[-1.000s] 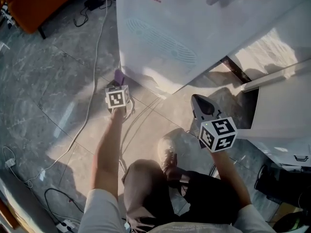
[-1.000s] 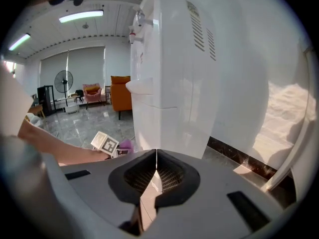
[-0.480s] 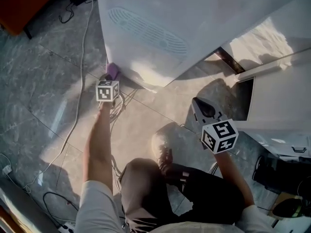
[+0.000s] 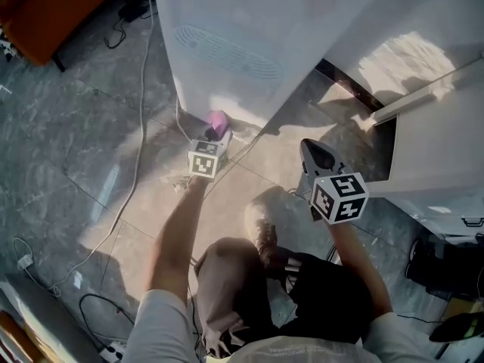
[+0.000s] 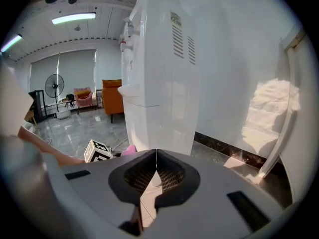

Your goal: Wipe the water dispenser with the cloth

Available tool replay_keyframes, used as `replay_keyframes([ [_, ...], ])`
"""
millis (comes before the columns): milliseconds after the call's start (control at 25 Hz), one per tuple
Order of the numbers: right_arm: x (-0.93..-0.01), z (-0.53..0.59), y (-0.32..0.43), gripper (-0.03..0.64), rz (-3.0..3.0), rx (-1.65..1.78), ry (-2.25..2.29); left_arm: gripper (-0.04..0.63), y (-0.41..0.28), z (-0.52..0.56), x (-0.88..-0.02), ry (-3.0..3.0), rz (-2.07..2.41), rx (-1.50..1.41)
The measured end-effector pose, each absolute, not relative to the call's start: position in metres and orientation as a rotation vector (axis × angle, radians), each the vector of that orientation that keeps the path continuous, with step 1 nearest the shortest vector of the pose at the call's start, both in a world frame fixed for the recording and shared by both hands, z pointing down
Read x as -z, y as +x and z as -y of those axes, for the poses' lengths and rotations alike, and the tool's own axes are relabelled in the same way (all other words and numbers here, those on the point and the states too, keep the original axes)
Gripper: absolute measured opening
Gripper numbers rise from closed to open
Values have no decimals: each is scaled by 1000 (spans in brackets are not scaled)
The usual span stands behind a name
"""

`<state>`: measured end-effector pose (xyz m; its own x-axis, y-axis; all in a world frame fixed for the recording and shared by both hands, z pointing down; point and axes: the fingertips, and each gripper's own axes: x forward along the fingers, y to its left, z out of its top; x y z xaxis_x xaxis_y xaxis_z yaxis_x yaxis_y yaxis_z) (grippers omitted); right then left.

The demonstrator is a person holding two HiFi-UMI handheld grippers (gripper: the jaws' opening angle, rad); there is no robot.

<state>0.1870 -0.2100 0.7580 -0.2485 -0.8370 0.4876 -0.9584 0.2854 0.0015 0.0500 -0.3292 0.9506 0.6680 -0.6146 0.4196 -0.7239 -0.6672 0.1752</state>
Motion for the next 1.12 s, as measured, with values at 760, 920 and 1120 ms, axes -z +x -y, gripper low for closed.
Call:
replay_keyframes([
  [760,-672,221,202,14,2138,-241,1794,78,112,284,-785,2861,966,-412],
  [920,-640,221,196,14,2149,-165,1774,78,116,279,-738,2943,944,-378],
  [1120,-610,216,210,15,2161,-160,1804,77,140,263,-675,3033,898,-316],
])
